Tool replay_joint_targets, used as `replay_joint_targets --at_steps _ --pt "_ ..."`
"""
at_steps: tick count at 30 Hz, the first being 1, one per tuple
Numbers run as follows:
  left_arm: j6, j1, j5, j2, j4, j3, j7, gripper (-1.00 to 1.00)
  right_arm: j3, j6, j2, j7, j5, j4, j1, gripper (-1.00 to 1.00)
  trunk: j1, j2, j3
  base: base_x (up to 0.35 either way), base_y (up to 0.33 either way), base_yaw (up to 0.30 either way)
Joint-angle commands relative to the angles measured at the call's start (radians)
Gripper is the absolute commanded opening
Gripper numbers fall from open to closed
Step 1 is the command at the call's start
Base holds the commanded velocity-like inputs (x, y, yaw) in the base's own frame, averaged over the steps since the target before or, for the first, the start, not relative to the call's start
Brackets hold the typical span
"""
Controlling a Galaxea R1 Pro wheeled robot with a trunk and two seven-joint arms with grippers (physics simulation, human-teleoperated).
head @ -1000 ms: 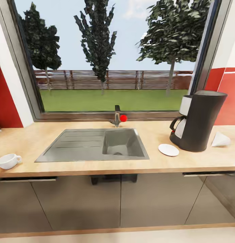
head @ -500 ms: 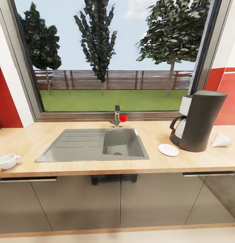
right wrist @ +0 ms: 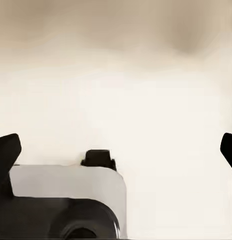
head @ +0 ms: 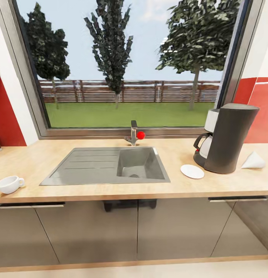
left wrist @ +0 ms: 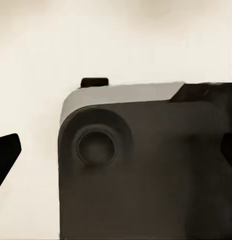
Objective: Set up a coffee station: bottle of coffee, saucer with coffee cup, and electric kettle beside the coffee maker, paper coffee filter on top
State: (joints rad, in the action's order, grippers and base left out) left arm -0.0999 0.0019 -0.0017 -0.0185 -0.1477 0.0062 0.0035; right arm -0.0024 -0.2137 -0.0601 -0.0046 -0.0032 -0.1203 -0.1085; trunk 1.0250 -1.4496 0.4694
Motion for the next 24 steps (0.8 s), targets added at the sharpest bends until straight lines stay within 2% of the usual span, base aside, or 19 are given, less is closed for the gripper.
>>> replay_joint_targets --at_steps 1,6,20,24 --pt "-0.005 0.0 0.0 0.0 -0.184 0.002 0.001 1.0 0.0 -0.017 -0.001 -0.002 -0.001 -0.01 -0.081 1.0 0.0 0.0 0.001 0.0 0.0 0.096" --pt "-0.009 0.0 0.0 0.006 -0.191 0.004 0.001 1.0 -0.001 -0.025 -0.003 -0.004 -0.001 -0.009 -0.084 1.0 0.0 0.0 0.001 0.0 -0.003 0.204" --pt "-0.009 0.0 0.0 0.008 -0.193 0.003 0.001 1.0 -0.001 -0.025 -0.003 -0.003 0.0 -0.009 -0.085 1.0 0.0 0.0 0.001 0.0 -0.284 0.019" --pt "-0.009 0.0 0.0 0.008 -0.192 0.003 0.0 1.0 -0.001 -0.026 -0.003 -0.003 0.0 -0.009 -0.085 1.0 0.0 0.0 0.001 0.0 -0.161 0.128"
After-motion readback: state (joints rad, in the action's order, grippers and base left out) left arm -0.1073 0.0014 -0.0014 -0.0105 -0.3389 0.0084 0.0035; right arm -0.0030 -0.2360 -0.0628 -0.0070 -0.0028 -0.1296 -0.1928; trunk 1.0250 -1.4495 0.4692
